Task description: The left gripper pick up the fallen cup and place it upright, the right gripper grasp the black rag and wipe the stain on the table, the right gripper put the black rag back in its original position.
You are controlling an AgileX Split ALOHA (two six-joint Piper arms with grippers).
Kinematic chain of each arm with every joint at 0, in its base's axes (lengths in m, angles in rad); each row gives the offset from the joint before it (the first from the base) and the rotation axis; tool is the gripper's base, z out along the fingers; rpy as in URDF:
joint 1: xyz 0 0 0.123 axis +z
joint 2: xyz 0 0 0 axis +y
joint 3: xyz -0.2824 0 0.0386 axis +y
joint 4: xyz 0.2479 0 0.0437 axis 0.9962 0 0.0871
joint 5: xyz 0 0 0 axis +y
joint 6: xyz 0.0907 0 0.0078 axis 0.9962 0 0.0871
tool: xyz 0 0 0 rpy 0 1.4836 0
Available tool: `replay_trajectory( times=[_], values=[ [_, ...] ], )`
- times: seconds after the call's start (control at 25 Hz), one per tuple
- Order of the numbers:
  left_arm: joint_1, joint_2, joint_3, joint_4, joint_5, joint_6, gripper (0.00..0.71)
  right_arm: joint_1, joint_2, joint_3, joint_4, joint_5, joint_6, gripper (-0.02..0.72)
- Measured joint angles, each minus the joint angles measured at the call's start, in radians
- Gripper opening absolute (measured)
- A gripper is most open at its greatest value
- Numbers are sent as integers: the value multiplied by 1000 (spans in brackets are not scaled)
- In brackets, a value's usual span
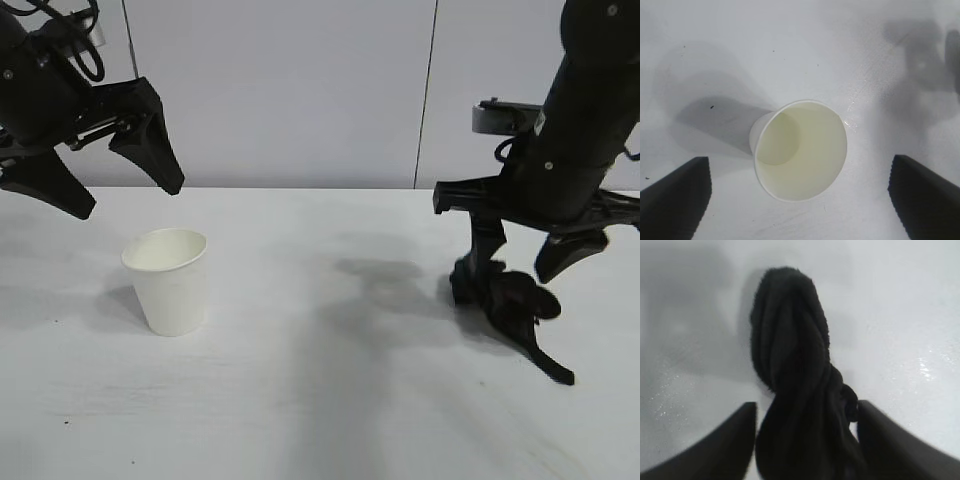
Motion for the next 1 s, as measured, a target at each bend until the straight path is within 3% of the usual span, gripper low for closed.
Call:
replay_trajectory(
  times=[0.2, 0.32, 1.0],
  values=[
    [0, 0, 0, 0, -2, 0, 694, -59, -19, 2, 249, 10, -194, 685],
    [0, 0, 0, 0, -11, 0, 694, -71, -20, 2, 320, 10, -258, 685],
    [0, 0, 0, 0, -20, 0, 694, -78, -22, 3, 323, 9, -277, 685]
  ],
)
